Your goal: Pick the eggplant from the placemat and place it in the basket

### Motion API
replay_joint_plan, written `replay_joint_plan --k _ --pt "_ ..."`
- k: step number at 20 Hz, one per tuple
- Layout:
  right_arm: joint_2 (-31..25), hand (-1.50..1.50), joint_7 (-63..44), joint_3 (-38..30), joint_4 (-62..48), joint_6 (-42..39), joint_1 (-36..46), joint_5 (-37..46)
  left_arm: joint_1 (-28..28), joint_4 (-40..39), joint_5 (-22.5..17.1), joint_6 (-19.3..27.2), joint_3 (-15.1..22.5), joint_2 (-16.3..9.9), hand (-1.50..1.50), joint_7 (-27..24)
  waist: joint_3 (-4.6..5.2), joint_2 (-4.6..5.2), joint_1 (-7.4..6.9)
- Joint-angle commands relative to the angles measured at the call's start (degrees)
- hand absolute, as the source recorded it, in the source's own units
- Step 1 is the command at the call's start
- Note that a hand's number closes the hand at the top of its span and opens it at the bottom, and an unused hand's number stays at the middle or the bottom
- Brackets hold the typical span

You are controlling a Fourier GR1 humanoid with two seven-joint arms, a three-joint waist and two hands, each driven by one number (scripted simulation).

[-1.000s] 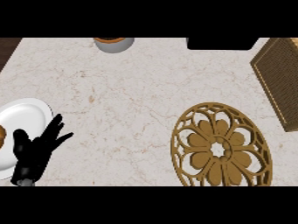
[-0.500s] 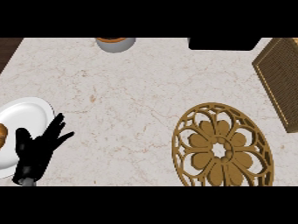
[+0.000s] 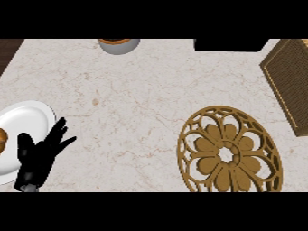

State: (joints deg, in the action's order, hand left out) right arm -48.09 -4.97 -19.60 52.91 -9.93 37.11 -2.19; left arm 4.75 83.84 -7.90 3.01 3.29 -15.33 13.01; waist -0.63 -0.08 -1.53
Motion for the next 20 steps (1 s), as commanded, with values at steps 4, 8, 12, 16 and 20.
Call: replay_joint_plan --k 4,8,12,16,20 --pt "-3.6 1.50 4.9 1.6 -10.9 8.4 0.6 9.6 1.0 -2.3 1.3 0.8 1.8 1.7 0.00 2.7 0.54 0.99 -0.46" --pt "-3.6 1.50 13.3 5.5 -16.3 6.0 1.2 13.7 -0.8 -6.0 0.4 -1.6 0.6 0.8 0.00 1.4 0.54 1.07 -0.37" --pt "-6.6 -1.50 18.9 4.7 -21.3 5.4 3.5 15.1 0.8 -1.4 1.1 -0.2 1.4 1.1 0.00 4.8 0.50 0.72 -0.31" --pt "-6.0 -1.50 24.1 2.9 -26.8 7.1 5.5 14.9 0.5 -2.9 0.6 -1.3 -0.1 0.3 0.00 3.5 0.48 0.85 -0.43" --pt "-7.6 -1.50 22.9 -0.2 -29.2 5.8 7.8 12.4 4.2 -2.2 2.8 0.4 1.9 2.5 0.00 0.9 0.52 0.59 -0.12"
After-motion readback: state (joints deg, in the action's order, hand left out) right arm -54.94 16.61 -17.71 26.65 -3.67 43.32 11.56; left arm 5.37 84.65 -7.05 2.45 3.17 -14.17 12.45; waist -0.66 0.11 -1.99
